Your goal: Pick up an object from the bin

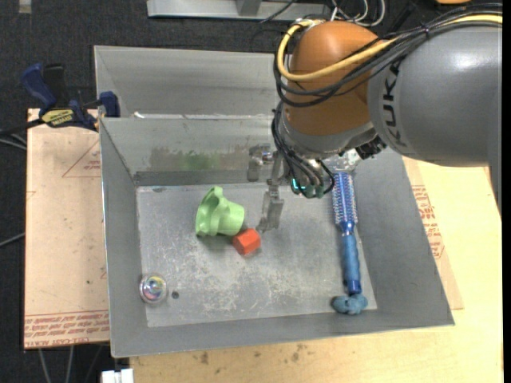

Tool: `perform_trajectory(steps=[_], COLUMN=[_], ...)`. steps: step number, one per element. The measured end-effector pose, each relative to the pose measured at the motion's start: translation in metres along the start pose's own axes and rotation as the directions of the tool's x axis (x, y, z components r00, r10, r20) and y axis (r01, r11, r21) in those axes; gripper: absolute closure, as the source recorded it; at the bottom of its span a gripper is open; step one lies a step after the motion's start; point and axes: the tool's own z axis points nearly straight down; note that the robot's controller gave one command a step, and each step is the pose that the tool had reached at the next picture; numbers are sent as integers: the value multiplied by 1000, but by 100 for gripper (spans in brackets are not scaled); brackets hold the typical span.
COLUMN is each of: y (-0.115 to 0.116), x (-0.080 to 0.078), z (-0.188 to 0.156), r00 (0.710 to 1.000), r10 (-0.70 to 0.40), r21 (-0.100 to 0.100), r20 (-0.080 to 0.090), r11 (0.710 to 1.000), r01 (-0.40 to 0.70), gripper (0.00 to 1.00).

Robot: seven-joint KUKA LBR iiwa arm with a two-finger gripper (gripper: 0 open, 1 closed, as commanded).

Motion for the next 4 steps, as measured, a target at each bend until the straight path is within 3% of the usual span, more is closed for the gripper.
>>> perform_trajectory(steps=[1,2,3,4], y=[41,-20,8,-35], x=[15,73,41,1], z=[132,104,102,102], r00=[972,941,977,946], r10=[-236,-340,-214,-325], r21=[1,4,0,5], r20=[7,4,11,11], r11=[972,941,977,946], r01=[236,340,214,324], gripper=[0,0,0,0])
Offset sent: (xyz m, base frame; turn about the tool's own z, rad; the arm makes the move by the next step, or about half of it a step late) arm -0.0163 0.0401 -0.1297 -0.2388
